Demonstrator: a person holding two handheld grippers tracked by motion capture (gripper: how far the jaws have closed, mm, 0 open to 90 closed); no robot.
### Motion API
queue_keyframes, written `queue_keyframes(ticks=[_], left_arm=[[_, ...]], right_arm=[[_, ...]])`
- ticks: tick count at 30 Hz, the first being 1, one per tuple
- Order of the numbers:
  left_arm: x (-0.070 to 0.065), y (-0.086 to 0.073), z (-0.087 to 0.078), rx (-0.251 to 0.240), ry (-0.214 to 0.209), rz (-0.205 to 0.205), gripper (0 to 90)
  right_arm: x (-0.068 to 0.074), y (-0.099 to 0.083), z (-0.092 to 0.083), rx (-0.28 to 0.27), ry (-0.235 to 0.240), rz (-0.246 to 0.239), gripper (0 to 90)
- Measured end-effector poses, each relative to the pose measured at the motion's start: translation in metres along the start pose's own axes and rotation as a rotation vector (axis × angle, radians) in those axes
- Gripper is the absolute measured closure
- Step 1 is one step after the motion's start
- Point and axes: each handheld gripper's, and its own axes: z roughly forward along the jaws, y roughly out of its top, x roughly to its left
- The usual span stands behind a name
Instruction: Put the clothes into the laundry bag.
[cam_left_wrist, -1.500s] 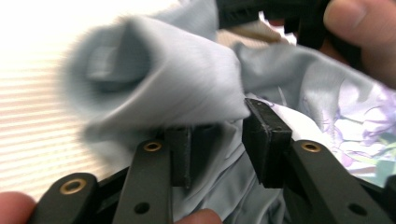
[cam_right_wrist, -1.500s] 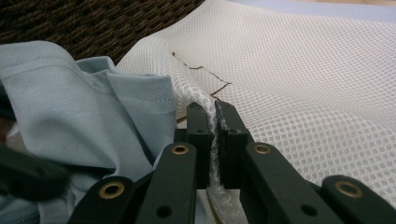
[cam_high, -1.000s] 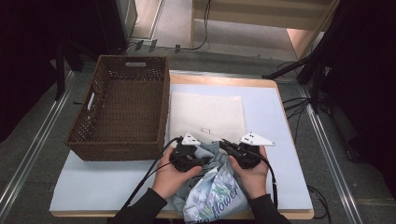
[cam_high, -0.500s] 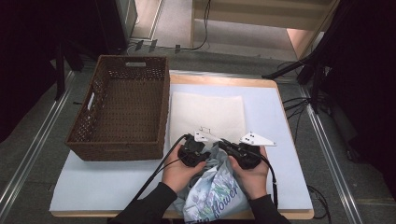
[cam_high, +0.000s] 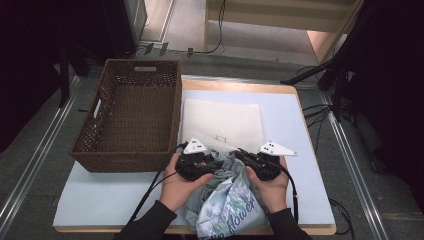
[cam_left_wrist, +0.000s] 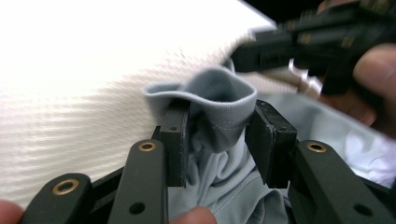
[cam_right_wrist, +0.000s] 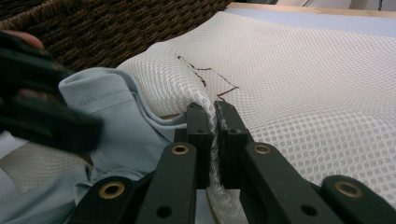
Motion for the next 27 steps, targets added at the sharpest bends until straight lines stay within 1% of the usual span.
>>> queue_keyframes(ticks=[2, 5, 6, 8, 10, 11, 13, 14, 15, 16, 18, 19, 21, 23, 25, 26, 27], left_arm=[[0.003, 0.0, -0.002, -0.001, 0.009, -0.013, 60.5], [0.002, -0.003, 0.005, 0.024, -0.011, -0.009, 63.8], [-0.001, -0.004, 0.009, 0.038, -0.016, -0.003, 66.7], [-0.005, -0.007, 0.02, 0.079, 0.006, 0.029, 75.4], [-0.006, -0.01, 0.03, 0.114, 0.006, 0.014, 85.3], [-0.006, -0.012, 0.035, 0.131, 0.007, 0.005, 86.9], [-0.008, -0.015, 0.044, 0.179, 0.006, 0.009, 87.6], [-0.01, -0.016, 0.049, 0.194, 0.012, 0.014, 87.7], [-0.012, -0.017, 0.053, 0.209, 0.029, 0.028, 87.7], [-0.013, -0.017, 0.055, 0.213, 0.033, 0.03, 87.8], [-0.015, -0.013, 0.059, 0.229, 0.062, 0.051, 87.8], [-0.015, -0.01, 0.06, 0.248, 0.085, 0.074, 87.8], [-0.014, -0.007, 0.064, 0.251, 0.124, 0.094, 87.8], [-0.013, -0.003, 0.067, 0.246, 0.177, 0.123, 87.9], [-0.01, -0.002, 0.067, 0.223, 0.253, 0.147, 87.8], [-0.009, -0.002, 0.068, 0.208, 0.263, 0.137, 87.7], [-0.007, -0.002, 0.067, 0.2, 0.254, 0.121, 87.2]], right_arm=[[0.0, 0.0, 0.0, 0.0, -0.001, -0.002, 86.3], [0.001, -0.001, 0.001, 0.005, -0.001, -0.001, 86.3], [0.001, -0.001, 0.002, 0.006, -0.003, -0.002, 86.3], [0.001, -0.001, 0.002, 0.01, -0.002, -0.002, 86.3], [0.001, -0.002, 0.003, 0.011, -0.002, -0.001, 86.3], [0.001, -0.002, 0.003, 0.011, -0.002, -0.002, 86.3], [0.001, -0.002, 0.003, 0.011, 0.0, -0.002, 86.3], [0.001, -0.002, 0.003, 0.011, 0.001, -0.001, 86.3], [0.001, -0.002, 0.003, 0.01, 0.001, 0.001, 86.3], [0.001, -0.002, 0.003, 0.011, 0.001, 0.0, 86.3], [0.002, -0.002, 0.002, 0.01, 0.004, -0.001, 86.3], [0.002, -0.002, 0.002, 0.01, 0.005, -0.003, 86.3], [0.002, -0.001, 0.002, 0.008, 0.004, -0.003, 86.3], [0.003, -0.001, 0.001, 0.004, 0.007, -0.007, 86.3], [0.004, 0.0, 0.0, 0.003, 0.008, -0.006, 86.3], [0.004, 0.0, 0.0, -0.001, 0.009, -0.007, 86.3], [0.004, 0.0, 0.0, -0.001, 0.01, -0.009, 86.3]])
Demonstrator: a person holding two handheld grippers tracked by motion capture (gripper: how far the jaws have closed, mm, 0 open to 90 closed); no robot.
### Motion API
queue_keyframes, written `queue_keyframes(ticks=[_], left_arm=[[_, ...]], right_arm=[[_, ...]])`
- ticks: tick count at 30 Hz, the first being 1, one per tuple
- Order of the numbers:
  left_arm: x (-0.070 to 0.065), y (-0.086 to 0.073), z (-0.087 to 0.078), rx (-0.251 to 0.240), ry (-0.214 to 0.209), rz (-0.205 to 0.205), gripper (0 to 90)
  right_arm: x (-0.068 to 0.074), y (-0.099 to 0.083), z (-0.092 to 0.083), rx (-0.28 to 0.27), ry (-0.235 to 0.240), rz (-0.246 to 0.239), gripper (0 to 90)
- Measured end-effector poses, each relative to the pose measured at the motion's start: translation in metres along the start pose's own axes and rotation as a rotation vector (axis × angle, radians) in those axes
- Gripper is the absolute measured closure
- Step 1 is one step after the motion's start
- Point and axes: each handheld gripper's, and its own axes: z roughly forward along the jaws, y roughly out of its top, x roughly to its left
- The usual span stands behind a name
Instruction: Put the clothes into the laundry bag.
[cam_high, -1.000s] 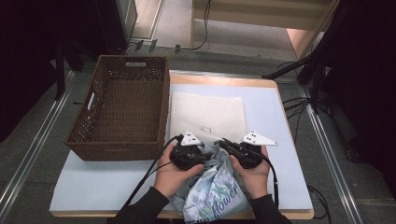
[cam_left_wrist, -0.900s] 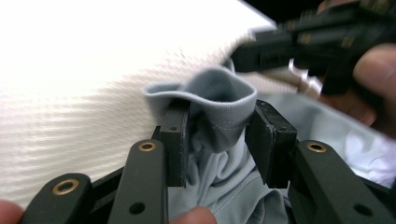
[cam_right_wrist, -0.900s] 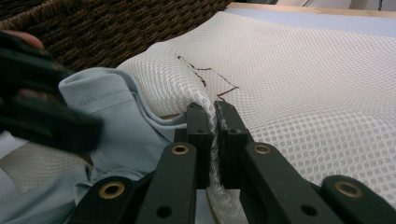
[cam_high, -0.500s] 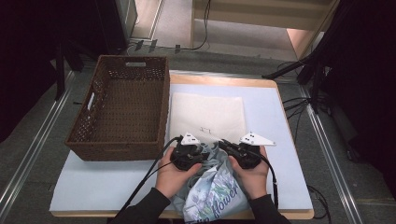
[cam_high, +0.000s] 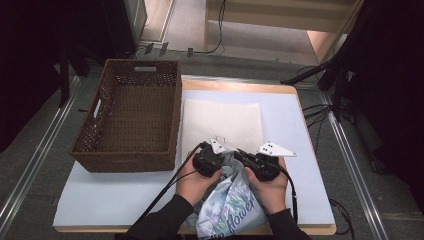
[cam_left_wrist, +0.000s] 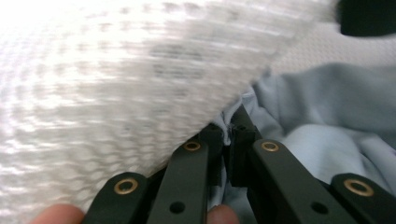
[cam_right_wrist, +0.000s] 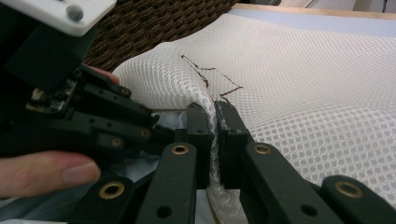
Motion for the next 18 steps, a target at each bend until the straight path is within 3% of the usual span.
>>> queue_keyframes(ticks=[2, 5, 10, 11, 13, 15, 18], left_arm=[[0.002, -0.002, -0.004, -0.019, -0.052, -0.003, 83.2], [0.004, -0.007, -0.02, -0.066, -0.139, -0.018, 69.7], [0.009, -0.011, -0.042, -0.106, -0.21, -0.079, 53.2], [0.007, -0.012, -0.044, -0.104, -0.24, -0.092, 49.5], [0.002, -0.015, -0.045, -0.065, -0.336, -0.086, 43.5], [-0.006, -0.019, -0.043, -0.015, -0.383, -0.054, 39.0], [-0.013, -0.026, -0.033, 0.052, -0.349, -0.01, 41.9]], right_arm=[[0.0, -0.001, 0.0, 0.007, -0.001, -0.001, 86.3], [-0.002, -0.002, 0.001, 0.01, -0.003, 0.004, 86.3], [-0.005, -0.002, 0.001, 0.01, -0.008, 0.01, 86.3], [-0.004, -0.002, 0.002, 0.014, -0.007, 0.005, 86.3], [-0.003, -0.003, 0.003, 0.012, -0.009, 0.005, 86.3], [-0.003, -0.003, 0.003, 0.013, -0.011, 0.005, 86.3], [-0.003, -0.003, 0.003, 0.013, -0.012, 0.005, 86.3]])
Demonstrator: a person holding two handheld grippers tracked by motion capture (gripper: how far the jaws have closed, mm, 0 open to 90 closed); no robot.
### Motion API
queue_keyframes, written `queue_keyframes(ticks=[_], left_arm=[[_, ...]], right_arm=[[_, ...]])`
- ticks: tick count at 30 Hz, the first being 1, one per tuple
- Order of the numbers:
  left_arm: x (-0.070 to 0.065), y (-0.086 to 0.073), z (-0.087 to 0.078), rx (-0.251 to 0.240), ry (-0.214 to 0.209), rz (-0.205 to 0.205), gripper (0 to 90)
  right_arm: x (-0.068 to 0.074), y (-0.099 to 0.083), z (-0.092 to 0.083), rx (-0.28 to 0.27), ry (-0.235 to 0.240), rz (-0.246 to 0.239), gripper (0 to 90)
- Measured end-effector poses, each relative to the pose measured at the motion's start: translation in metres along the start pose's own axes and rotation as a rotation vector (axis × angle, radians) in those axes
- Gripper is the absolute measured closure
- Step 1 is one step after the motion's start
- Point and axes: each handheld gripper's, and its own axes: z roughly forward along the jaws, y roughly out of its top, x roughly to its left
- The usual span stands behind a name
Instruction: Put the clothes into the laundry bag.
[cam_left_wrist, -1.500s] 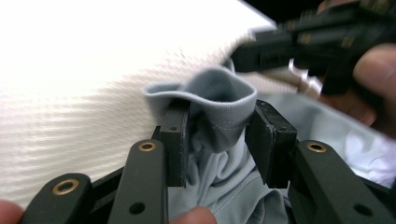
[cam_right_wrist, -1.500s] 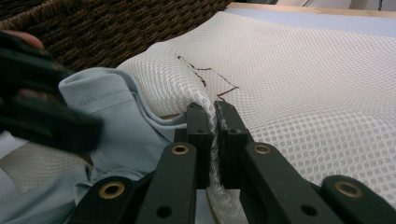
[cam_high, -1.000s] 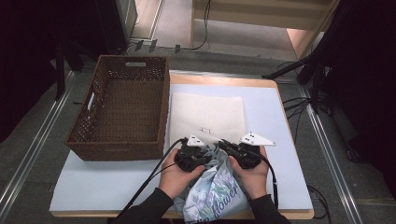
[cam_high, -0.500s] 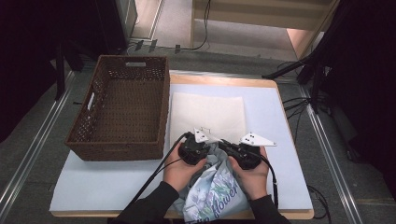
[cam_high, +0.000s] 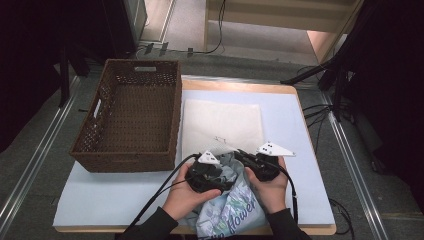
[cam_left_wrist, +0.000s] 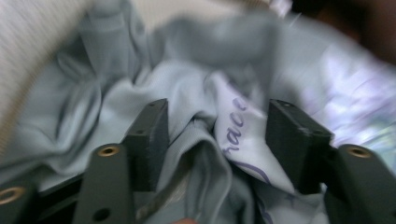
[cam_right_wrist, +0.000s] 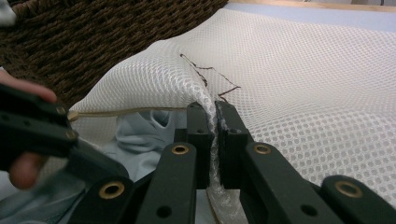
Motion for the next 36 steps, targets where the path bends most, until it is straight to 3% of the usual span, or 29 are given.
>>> queue_keyframes(ticks=[2, 3, 5, 7, 11, 12, 14, 15, 18, 20, 22, 25, 27, 30, 31, 32, 34, 36], left_arm=[[0.001, -0.003, 0.005, 0.031, 0.013, 0.014, 54.6], [0.002, -0.003, 0.006, 0.043, 0.018, 0.023, 67.6], [0.005, -0.001, 0.006, 0.045, 0.029, 0.001, 80.0], [0.007, 0.001, 0.006, 0.044, 0.042, -0.005, 82.1], [0.011, 0.008, 0.004, 0.011, 0.108, -0.012, 83.0], [0.012, 0.01, 0.004, -0.009, 0.142, -0.019, 83.1], [0.013, 0.013, 0.004, -0.029, 0.29, 0.033, 83.0], [0.015, 0.014, 0.006, -0.032, 0.341, 0.045, 83.0], [0.019, 0.015, 0.01, -0.023, 0.39, 0.045, 82.7], [0.018, 0.015, 0.01, -0.028, 0.382, 0.048, 80.5], [0.019, 0.014, 0.005, -0.042, 0.34, 0.039, 76.1], [0.017, 0.012, -0.006, -0.088, 0.256, 0.002, 62.7], [0.013, 0.011, -0.013, -0.111, 0.233, 0.001, 56.5], [0.005, 0.008, -0.02, -0.169, 0.099, 0.009, 44.1], [-0.001, 0.007, -0.018, -0.159, 0.054, 0.021, 41.7], [-0.004, 0.007, -0.016, -0.147, 0.038, 0.029, 39.5], [-0.012, 0.006, -0.006, -0.101, 0.028, 0.062, 38.9], [-0.015, 0.004, 0.004, -0.07, 0.029, 0.065, 39.2]], right_arm=[[0.001, 0.0, 0.0, 0.001, 0.002, -0.001, 86.3], [0.001, 0.0, 0.0, 0.002, 0.004, -0.002, 86.3], [0.001, 0.0, 0.0, 0.003, 0.006, -0.001, 86.3], [0.001, 0.0, 0.0, 0.002, 0.007, -0.002, 86.3], [0.002, 0.0, 0.0, 0.003, 0.008, -0.003, 86.3], [0.002, 0.0, 0.0, 0.002, 0.008, -0.004, 86.3], [0.002, 0.001, -0.001, 0.0, 0.009, -0.003, 86.3], [0.002, 0.001, -0.001, -0.003, 0.008, -0.004, 86.3], [0.002, 0.001, -0.002, -0.004, 0.009, -0.002, 86.3], [0.001, 0.001, -0.002, -0.001, 0.007, -0.001, 86.3], [0.0, 0.0, -0.001, -0.002, 0.006, -0.001, 86.3], [0.0, 0.0, -0.001, -0.002, 0.006, 0.0, 86.3], [0.0, 0.0, -0.001, -0.001, 0.007, 0.002, 86.3], [-0.001, 0.0, -0.001, 0.001, 0.003, 0.004, 86.3], [-0.001, -0.001, -0.001, 0.002, 0.002, 0.003, 86.3], [-0.001, -0.001, 0.0, 0.001, 0.002, 0.004, 86.3], [-0.001, -0.001, 0.001, 0.003, -0.001, 0.002, 86.3], [0.0, -0.002, 0.001, 0.009, -0.002, 0.0, 86.3]])
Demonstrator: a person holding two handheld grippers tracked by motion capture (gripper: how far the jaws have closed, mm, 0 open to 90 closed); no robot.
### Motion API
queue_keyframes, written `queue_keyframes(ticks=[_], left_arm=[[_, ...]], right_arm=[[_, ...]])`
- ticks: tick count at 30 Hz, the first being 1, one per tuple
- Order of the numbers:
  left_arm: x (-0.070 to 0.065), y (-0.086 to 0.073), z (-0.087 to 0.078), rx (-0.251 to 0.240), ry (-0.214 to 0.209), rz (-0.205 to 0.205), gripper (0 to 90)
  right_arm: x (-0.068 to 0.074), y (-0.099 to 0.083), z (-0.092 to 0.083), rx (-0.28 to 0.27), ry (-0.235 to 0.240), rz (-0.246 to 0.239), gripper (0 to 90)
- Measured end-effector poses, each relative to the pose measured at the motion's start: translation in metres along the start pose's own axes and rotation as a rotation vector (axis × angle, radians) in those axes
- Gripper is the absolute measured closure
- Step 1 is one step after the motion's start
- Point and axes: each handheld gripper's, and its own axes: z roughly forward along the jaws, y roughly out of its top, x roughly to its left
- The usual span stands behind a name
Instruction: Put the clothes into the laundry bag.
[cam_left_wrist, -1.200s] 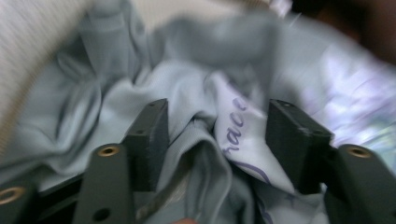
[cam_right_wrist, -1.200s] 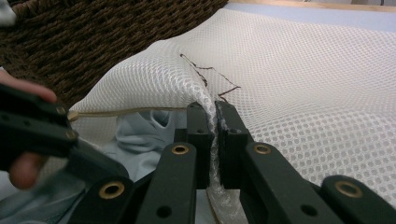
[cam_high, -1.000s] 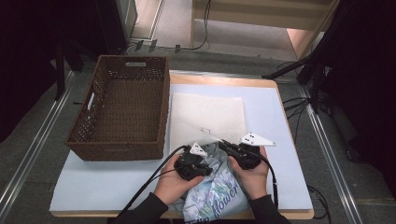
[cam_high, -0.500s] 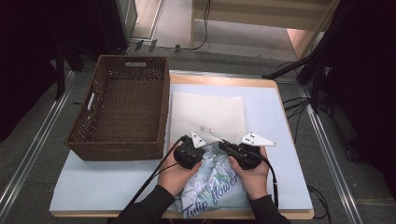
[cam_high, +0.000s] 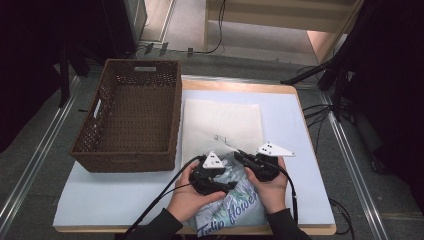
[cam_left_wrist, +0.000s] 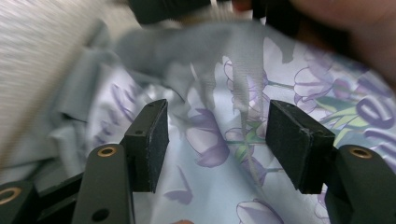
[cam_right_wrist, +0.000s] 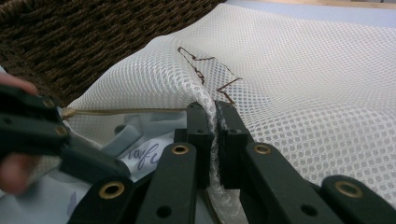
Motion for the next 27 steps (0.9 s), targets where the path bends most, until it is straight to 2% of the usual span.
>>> queue_keyframes(ticks=[1, 4, 5, 6, 8, 10, 15, 17, 19, 21, 23, 26, 27], left_arm=[[0.0, -0.001, 0.004, 0.018, 0.008, 0.002, 41.9], [0.001, -0.003, 0.012, 0.051, 0.015, 0.012, 59.1], [0.0, -0.003, 0.015, 0.073, -0.01, 0.018, 71.0], [-0.001, -0.003, 0.016, 0.082, -0.005, 0.029, 79.0], [-0.002, -0.001, 0.017, 0.091, 0.008, 0.05, 86.3], [0.0, 0.002, 0.016, 0.093, 0.034, 0.043, 88.5], [0.015, 0.01, 0.01, 0.058, 0.106, -0.021, 89.4], [0.02, 0.012, 0.009, 0.058, 0.153, -0.013, 89.4], [0.024, 0.013, 0.009, 0.047, 0.189, -0.031, 89.4], [0.029, 0.013, 0.009, 0.041, 0.261, -0.025, 89.4], [0.031, 0.013, 0.01, 0.037, 0.29, -0.022, 89.3], [0.029, 0.012, 0.011, 0.03, 0.291, -0.004, 88.1], [0.029, 0.012, 0.009, 0.018, 0.268, -0.011, 87.1]], right_arm=[[0.0, 0.0, 0.0, -0.001, 0.0, -0.001, 86.3], [0.001, 0.0, 0.0, -0.001, 0.0, -0.004, 86.3], [0.0, 0.0, 0.0, -0.001, 0.002, -0.003, 86.3], [0.0, 0.0, 0.0, 0.001, 0.002, -0.002, 86.3], [0.0, 0.0, 0.0, 0.002, 0.002, -0.003, 86.3], [0.0, 0.0, 0.0, 0.001, 0.003, -0.004, 86.3], [0.0, 0.001, -0.002, -0.007, 0.002, 0.0, 86.3], [0.001, 0.001, -0.002, -0.011, 0.004, 0.0, 86.3], [0.001, 0.002, -0.003, -0.013, 0.006, -0.002, 86.3], [0.001, 0.002, -0.003, -0.015, 0.005, -0.002, 86.3], [0.001, 0.002, -0.004, -0.016, 0.005, 0.0, 86.3], [0.001, 0.002, -0.003, -0.014, 0.003, -0.001, 86.3], [0.001, 0.002, -0.003, -0.016, 0.004, -0.001, 86.3]])
